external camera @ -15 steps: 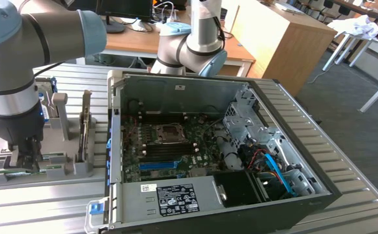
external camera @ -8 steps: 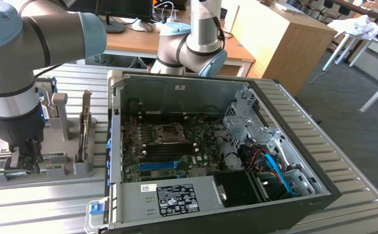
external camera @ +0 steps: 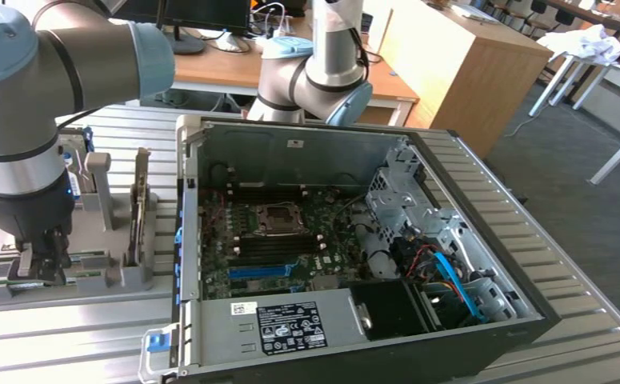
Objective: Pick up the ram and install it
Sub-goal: 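Pick up the ram and move it above insertion slot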
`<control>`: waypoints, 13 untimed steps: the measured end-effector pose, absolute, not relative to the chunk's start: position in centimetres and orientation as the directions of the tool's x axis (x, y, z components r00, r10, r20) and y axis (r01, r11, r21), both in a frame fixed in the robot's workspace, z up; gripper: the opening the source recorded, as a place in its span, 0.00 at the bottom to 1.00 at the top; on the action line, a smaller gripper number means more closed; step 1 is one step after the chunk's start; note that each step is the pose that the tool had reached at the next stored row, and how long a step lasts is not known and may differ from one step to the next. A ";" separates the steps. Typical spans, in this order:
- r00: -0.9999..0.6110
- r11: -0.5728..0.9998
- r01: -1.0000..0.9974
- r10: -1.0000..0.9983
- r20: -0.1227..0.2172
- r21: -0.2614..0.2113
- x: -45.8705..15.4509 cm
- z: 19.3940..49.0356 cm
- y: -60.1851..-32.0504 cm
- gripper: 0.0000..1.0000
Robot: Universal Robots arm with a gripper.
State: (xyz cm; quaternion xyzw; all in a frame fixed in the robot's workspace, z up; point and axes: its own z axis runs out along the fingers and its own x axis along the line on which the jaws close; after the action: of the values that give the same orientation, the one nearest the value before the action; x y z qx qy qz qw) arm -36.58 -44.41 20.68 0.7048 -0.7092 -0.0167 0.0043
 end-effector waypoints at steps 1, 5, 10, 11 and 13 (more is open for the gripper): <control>-0.006 0.006 -1.000 -1.000 -0.018 0.030 -36.6 20.7 -44.4 0.33; -0.006 0.006 -1.000 -1.000 -0.018 0.029 -36.6 20.6 -44.3 0.33; -0.006 0.006 -1.000 -1.000 -0.018 0.030 -36.6 20.6 -44.3 0.33; -0.006 0.006 -1.000 -1.000 -0.018 0.030 -36.6 20.6 -44.2 0.33; -0.006 0.006 -1.000 -1.000 -0.018 0.030 -36.6 20.6 -44.2 0.33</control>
State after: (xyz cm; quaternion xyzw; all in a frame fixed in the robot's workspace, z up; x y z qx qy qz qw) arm -36.58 -44.20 20.62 0.7048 -0.7092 -0.0167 0.0042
